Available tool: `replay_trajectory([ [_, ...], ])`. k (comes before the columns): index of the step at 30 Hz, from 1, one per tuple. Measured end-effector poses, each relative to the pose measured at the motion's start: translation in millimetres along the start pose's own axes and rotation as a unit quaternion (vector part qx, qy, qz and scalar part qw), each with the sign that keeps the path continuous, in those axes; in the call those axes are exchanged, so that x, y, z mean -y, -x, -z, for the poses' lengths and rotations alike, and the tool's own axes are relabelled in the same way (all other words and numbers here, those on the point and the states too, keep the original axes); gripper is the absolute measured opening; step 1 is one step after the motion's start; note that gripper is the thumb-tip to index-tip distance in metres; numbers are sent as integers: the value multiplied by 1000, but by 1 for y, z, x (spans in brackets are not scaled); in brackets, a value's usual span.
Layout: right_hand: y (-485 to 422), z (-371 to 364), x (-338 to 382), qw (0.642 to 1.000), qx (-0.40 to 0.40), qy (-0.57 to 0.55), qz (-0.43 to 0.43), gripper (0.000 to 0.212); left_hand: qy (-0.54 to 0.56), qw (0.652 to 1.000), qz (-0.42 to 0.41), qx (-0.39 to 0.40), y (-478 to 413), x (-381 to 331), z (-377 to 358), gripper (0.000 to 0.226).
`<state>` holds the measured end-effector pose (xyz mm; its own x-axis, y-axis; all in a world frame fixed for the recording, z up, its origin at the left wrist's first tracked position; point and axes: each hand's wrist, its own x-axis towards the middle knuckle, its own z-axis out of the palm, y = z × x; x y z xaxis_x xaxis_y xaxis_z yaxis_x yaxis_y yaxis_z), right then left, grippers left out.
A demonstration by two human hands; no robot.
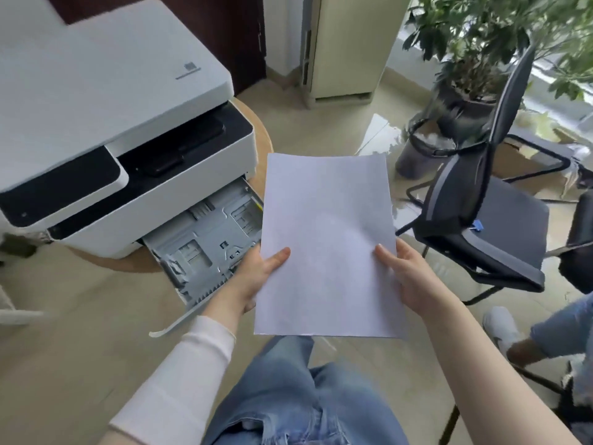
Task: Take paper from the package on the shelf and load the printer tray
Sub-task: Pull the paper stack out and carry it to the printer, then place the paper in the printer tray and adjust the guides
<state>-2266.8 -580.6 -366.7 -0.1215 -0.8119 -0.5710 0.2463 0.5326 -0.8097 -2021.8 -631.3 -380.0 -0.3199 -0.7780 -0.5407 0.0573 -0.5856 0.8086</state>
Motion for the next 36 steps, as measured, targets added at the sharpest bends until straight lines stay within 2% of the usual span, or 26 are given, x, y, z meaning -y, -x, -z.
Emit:
replay_trajectory([
  [8,-59,-46,12,987,100,99,-77,13,73,988,10,-132,16,19,36,29],
  [13,-84,-73,14,963,181,152,-126,17,121,969,15,-216,34,39,44,32],
  [18,-97,-80,10,930,256,188,-182,20,175,948,10,-264,49,57,32,26],
  [24,-100,-86,1,927,253,217,-175,21,210,929,28,-303,51,68,27,28],
  [33,-117,-124,-3,930,231,213,-189,25,206,930,68,-295,32,56,74,23],
  [36,-130,-136,-5,937,206,207,-193,19,207,933,84,-282,20,52,91,31],
])
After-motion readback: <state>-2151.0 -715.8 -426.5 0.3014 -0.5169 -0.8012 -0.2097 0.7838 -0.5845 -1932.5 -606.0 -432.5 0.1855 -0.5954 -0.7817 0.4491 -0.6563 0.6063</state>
